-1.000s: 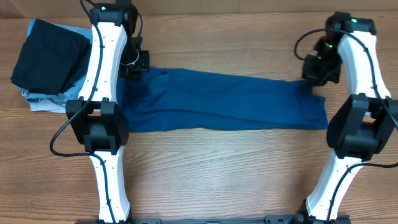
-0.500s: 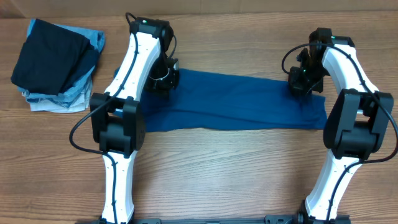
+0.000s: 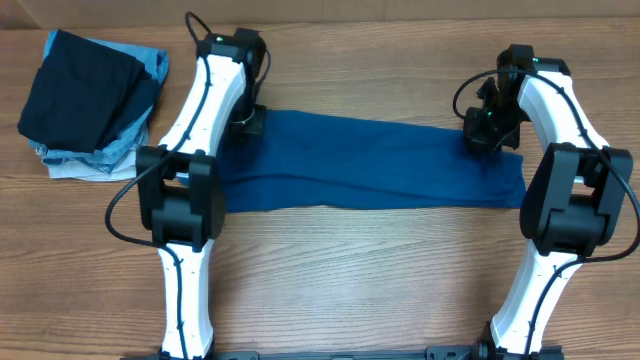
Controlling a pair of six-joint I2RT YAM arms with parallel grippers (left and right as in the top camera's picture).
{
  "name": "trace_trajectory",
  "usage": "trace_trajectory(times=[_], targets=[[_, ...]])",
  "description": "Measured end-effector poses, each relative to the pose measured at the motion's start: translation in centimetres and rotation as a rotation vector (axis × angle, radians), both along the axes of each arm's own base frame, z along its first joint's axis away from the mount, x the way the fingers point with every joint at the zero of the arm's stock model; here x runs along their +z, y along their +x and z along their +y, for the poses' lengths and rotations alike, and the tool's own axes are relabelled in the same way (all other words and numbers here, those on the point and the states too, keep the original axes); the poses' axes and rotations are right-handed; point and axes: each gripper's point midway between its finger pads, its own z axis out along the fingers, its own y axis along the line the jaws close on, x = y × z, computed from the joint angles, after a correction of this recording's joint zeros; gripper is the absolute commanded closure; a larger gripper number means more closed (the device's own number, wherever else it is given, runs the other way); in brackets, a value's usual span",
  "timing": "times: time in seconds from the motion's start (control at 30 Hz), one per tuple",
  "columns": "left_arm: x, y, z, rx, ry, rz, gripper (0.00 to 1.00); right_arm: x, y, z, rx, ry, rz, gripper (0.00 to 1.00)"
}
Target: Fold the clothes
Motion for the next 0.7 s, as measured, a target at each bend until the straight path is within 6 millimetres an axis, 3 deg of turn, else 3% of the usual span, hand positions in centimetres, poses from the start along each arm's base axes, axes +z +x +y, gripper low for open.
trace_trajectory(times=[0.23, 0.3, 0.37, 0.43, 0.47, 0.7], targets=[[-0.1, 2.9, 7.1, 0.143, 0.046, -0.114, 0.96, 0.0, -0.1, 0.0, 0.000, 0.001, 0.004, 0.96], [0.0, 2.8, 8.7, 0.168, 0.070, -0.111, 0.96, 0.0, -0.1, 0.0, 0.001, 0.001, 0.004, 0.96], [1.2, 2.2, 9.0, 0.189, 0.064, -0.090, 0.96, 0.0, -0.1, 0.0, 0.003, 0.000, 0.003, 0.96], [3.2, 3.0, 7.7, 0.196, -0.011, -0.128, 0.96, 0.0, 0.0, 0.0, 0.003, 0.000, 0.000, 0.96], [4.0, 3.1, 5.9, 0.187, -0.085, -0.130, 0.96, 0.0, 0.1, 0.0, 0.003, -0.001, -0.006, 0.96], [4.2, 0.8, -4.5, 0.026, -0.243, -0.043, 0.96, 0.0, 0.5, -0.1, 0.004, -0.002, -0.020, 0.96]])
